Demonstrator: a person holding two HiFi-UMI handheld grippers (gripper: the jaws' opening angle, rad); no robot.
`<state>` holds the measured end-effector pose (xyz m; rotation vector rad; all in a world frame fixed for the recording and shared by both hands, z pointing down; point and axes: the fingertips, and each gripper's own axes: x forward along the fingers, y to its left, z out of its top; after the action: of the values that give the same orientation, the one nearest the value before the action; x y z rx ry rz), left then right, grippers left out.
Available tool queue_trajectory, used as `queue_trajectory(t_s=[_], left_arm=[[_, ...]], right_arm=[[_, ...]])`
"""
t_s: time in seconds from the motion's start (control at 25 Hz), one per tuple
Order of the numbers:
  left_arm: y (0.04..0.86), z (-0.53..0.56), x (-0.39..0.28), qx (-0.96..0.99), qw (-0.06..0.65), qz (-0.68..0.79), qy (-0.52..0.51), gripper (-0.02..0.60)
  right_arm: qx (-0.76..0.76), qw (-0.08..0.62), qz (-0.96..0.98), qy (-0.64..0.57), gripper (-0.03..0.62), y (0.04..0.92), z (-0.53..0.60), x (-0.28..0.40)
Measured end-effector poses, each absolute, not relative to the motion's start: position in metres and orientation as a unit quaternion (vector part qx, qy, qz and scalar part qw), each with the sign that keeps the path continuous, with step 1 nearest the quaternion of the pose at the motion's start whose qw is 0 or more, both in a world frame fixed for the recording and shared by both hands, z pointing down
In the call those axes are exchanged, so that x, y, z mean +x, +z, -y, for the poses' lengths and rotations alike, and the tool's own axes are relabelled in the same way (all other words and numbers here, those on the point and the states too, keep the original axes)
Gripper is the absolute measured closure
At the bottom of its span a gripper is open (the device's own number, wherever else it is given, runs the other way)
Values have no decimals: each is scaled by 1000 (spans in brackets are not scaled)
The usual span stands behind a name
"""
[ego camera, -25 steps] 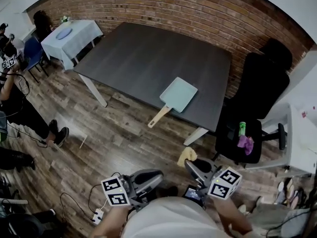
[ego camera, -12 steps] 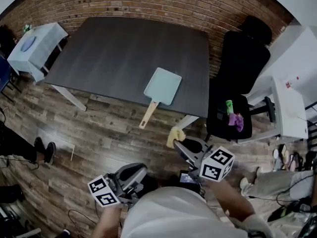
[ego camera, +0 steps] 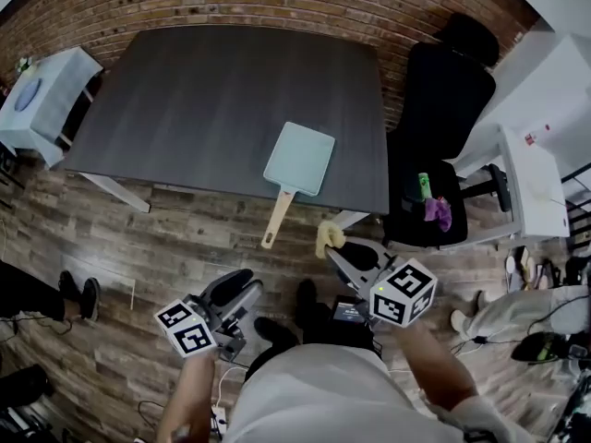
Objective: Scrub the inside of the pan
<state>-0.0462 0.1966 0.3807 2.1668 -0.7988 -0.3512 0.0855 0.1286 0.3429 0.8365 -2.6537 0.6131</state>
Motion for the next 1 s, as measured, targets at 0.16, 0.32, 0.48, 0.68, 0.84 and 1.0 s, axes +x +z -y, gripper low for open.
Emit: queue_trajectory(t_s=[0.16,0.32,0.48,0.68,0.84,1.0], left_arm=[[414,-154,-48,841,415,333,-100,396],[444,-113,-42,822,445,346,-74,364],[471,-77,-30,814,467,343,-37,330],[501,-48,-21,802,488,345,22,301],[519,-32,-12,792,514,325,44,301],[537,-32,2,791,539,282,74,301]], right_arm=[[291,152,916,230,539,364,-91,86],[288,156,907,267,539,387,-44,87],[282,166,900,289,539,403,5,86],[271,186,897,297,539,421,56,83],[277,201,889,305,539,441,93,84],[287,213,877,321,539,460,116,77]])
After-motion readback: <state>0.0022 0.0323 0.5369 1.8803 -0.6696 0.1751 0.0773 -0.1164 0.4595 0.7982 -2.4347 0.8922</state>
